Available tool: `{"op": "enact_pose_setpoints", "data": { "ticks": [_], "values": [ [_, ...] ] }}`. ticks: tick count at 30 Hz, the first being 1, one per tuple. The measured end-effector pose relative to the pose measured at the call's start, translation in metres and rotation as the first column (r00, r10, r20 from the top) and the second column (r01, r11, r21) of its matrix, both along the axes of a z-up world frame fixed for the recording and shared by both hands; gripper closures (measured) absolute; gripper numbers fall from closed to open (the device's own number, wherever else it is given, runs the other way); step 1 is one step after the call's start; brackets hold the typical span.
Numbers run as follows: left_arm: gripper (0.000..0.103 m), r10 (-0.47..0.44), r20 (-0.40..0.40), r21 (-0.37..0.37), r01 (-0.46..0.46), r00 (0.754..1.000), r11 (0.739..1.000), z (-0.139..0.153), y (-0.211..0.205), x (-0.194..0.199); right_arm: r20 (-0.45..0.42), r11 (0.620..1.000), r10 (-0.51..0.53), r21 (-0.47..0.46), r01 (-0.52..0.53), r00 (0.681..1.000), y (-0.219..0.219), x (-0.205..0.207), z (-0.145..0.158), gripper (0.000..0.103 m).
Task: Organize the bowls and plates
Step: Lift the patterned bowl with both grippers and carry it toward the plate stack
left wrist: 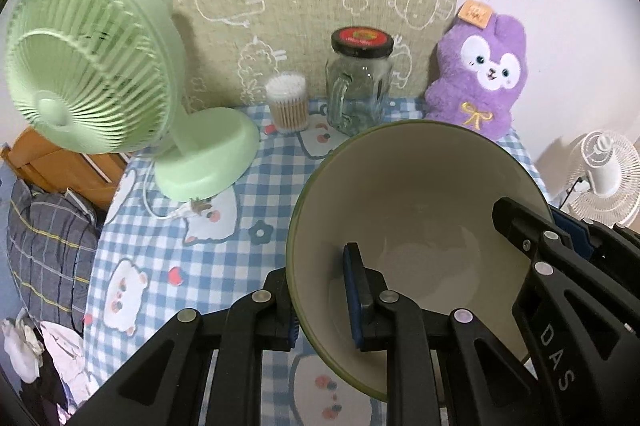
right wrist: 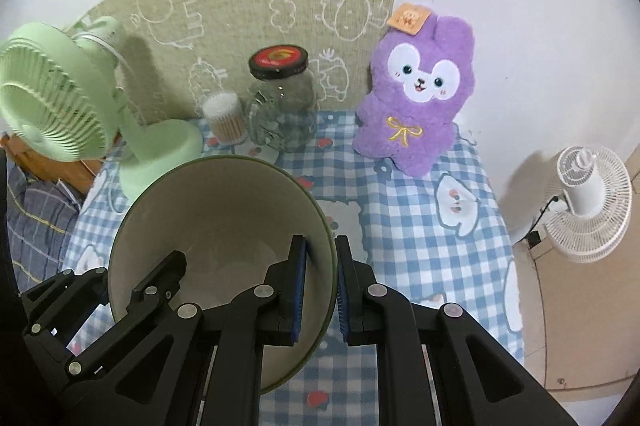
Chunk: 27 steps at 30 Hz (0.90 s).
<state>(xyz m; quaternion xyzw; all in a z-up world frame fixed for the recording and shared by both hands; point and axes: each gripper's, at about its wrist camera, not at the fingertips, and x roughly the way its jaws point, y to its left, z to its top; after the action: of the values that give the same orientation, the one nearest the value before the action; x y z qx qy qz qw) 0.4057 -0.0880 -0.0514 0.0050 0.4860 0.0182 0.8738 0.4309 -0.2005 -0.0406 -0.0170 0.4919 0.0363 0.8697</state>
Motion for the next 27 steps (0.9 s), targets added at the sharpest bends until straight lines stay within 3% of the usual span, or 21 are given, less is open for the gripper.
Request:
{"op": "enact_pose_setpoints", "data": {
  "ticks": [15,27],
  "values": [
    [0.087,-0.033,0.086,0.002,0.033,0.996,0.999,0.07,0.016,-0.073,0.076,1.0,-0.027,0.003,0.027,0.997,0.023,-0.079,0.071,0.087],
    [0.086,-0.066,0.11,-0.014,0.068,0.992,0.998,0.087,0.028,-0.13,0.098,0.998,-0.054,-0.01,0.056,0.994,0.034,-0.148,0.096,0.087]
  ]
}}
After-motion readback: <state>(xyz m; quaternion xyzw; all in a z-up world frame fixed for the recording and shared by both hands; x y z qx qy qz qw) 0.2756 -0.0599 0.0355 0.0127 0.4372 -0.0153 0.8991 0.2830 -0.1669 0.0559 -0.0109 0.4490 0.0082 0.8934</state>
